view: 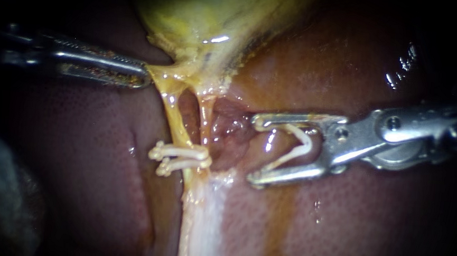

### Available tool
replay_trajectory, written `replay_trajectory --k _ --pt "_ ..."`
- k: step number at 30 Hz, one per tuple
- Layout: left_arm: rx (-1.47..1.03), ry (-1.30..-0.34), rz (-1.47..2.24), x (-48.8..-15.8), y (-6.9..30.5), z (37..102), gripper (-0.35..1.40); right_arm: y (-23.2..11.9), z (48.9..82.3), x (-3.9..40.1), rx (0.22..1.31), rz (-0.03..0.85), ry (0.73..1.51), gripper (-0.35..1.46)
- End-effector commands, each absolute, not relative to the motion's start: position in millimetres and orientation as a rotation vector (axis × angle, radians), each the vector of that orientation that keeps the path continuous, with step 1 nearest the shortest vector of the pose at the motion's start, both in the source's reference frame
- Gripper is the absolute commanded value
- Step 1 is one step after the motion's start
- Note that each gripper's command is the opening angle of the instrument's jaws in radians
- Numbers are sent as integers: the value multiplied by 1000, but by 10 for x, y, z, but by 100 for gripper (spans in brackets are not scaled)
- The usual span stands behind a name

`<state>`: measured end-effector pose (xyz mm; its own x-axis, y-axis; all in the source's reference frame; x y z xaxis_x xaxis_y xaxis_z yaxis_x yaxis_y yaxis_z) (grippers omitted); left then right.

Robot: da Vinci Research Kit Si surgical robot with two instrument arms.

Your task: Clipping third clip left tube

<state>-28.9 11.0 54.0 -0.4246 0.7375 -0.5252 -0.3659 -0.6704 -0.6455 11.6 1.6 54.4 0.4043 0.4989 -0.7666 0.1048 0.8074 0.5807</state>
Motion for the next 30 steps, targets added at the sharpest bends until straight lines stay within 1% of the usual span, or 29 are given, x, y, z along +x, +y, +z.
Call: replay_trajectory --k 1,4,7,14,22,25,27,30 --pt "-1082 -580 2119 -289 109 541 -35 17 545 122 618 286 1153 50" --pt "-1082 -581 2120 -289 109 540 -35 19 547 136 659 352 1174 50" --pt "-1082 -581 2120 -289 109 540 -35 20 550 145 699 384 1188 49" --pt "-1082 -581 2120 -289 109 541 -35 20 572 159 787 413 1171 47" --pt "-1082 -580 2120 -289 109 541 -35 21 615 163 803 468 1145 47" --pt "-1082 -580 2120 -289 109 541 -35 23 623 164 807 479 1143 47" --pt "-1082 -580 2120 -289 109 541 -35 26 627 168 811 488 1152 48" --pt "-1082 -580 2120 -289 110 542 -35 28 629 177 831 520 1186 48"
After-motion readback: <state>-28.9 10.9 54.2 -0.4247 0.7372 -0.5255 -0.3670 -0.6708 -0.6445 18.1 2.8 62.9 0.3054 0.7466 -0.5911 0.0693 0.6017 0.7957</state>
